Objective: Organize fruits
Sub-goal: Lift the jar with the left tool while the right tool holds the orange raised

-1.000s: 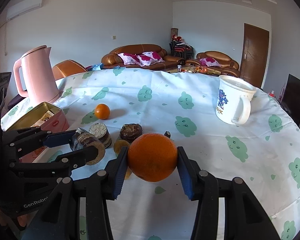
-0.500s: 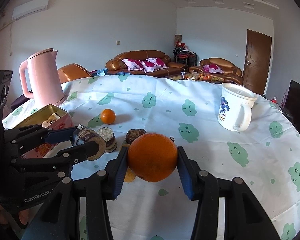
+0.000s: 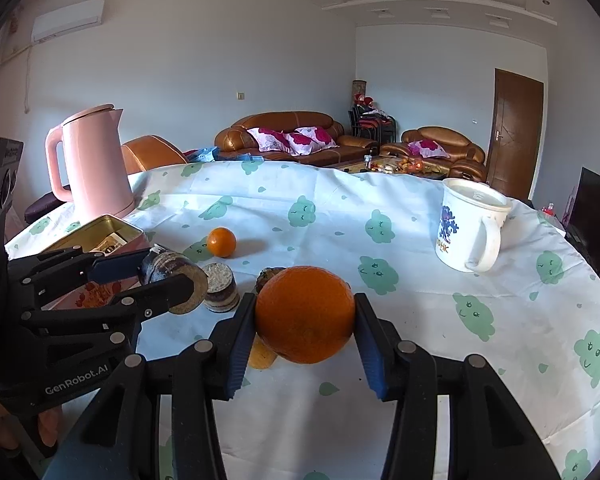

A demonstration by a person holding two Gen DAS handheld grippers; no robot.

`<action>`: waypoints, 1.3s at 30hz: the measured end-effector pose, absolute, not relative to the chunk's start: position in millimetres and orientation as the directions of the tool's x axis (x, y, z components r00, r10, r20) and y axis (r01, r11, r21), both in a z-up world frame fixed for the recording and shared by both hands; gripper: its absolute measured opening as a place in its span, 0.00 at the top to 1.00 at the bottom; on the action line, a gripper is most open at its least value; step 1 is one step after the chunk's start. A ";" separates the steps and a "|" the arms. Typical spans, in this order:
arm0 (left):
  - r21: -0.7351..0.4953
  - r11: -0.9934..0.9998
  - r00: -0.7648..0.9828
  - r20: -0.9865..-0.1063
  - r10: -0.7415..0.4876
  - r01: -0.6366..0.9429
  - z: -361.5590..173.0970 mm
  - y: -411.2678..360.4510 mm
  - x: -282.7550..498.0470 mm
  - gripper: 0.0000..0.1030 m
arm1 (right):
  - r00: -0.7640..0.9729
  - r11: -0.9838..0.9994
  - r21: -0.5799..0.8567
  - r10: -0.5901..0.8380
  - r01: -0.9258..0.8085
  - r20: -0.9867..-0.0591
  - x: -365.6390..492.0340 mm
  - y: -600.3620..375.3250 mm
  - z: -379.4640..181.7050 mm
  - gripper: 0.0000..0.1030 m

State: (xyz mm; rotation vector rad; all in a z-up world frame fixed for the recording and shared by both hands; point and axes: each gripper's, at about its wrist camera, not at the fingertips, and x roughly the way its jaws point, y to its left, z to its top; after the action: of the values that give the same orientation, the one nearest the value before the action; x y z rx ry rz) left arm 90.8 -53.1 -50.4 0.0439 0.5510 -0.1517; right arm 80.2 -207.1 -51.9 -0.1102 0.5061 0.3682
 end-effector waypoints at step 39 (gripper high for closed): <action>-0.006 0.993 0.904 -0.414 -0.107 0.115 -39.9 -44.2 68.7 0.58 | 0.855 0.931 -0.017 0.329 -0.366 -0.402 64.2 -213.5 -43.8 0.52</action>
State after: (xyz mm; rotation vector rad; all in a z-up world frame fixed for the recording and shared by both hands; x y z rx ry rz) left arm 68.7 -44.2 -39.9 0.0191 0.4265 -0.1149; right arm 64.2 -213.5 -43.8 -0.0940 0.4053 0.3655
